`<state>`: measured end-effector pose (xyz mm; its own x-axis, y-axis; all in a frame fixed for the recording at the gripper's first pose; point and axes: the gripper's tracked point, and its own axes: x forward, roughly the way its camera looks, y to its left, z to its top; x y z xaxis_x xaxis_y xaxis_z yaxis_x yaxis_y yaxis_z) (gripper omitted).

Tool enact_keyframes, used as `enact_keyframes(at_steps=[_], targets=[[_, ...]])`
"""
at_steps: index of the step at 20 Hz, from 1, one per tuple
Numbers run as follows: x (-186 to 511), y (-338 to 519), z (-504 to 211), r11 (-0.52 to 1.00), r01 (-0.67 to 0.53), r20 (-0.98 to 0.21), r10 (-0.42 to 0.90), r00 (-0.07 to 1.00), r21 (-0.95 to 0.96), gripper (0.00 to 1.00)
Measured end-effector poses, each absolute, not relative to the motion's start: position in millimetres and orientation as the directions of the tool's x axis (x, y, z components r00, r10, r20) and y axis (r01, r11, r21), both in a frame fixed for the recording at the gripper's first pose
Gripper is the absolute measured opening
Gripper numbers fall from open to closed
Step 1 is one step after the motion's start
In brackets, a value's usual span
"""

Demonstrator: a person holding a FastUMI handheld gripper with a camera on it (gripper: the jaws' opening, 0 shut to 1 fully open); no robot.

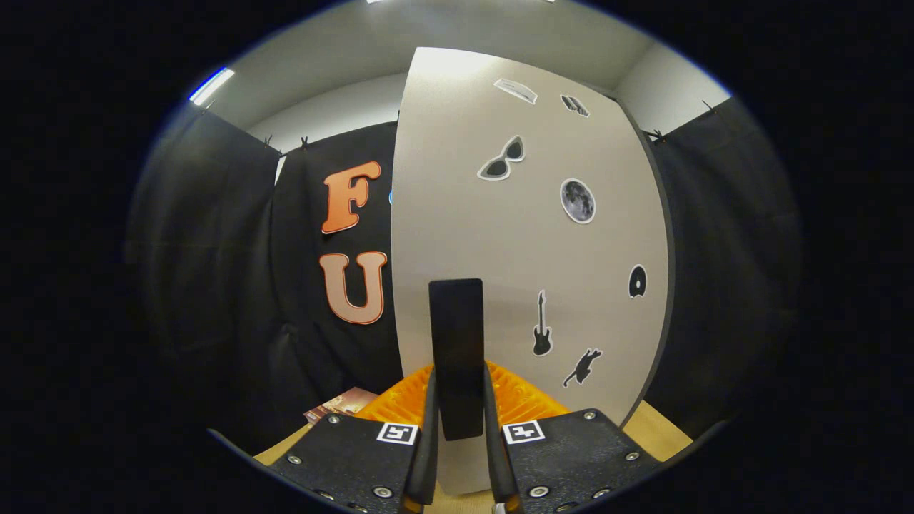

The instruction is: Open the shoe cabinet door, grab the shoes and put them into the shoe cabinet, then close the shoe cabinet door.

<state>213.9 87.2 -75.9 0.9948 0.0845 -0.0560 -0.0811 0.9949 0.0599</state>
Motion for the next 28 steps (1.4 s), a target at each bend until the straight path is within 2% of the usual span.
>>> enact_keyframes(at_steps=[8, 13, 22, 28], targets=[[182.6, 64.6, -75.2, 0.99, -0.114, -0.052, 0.118, 0.992, 0.078, 0.26], [160.5, 42.4, -73.5, 0.99, -0.095, -0.043, 0.1, 0.994, 0.105, 0.26], [122.2, -20.1, -73.8, 0.998, -0.019, -0.057, 0.023, 0.998, 0.061, 0.22], [105.7, -79.8, -67.9, 0.99, 0.099, -0.034, -0.096, 0.995, 0.105, 0.22]])
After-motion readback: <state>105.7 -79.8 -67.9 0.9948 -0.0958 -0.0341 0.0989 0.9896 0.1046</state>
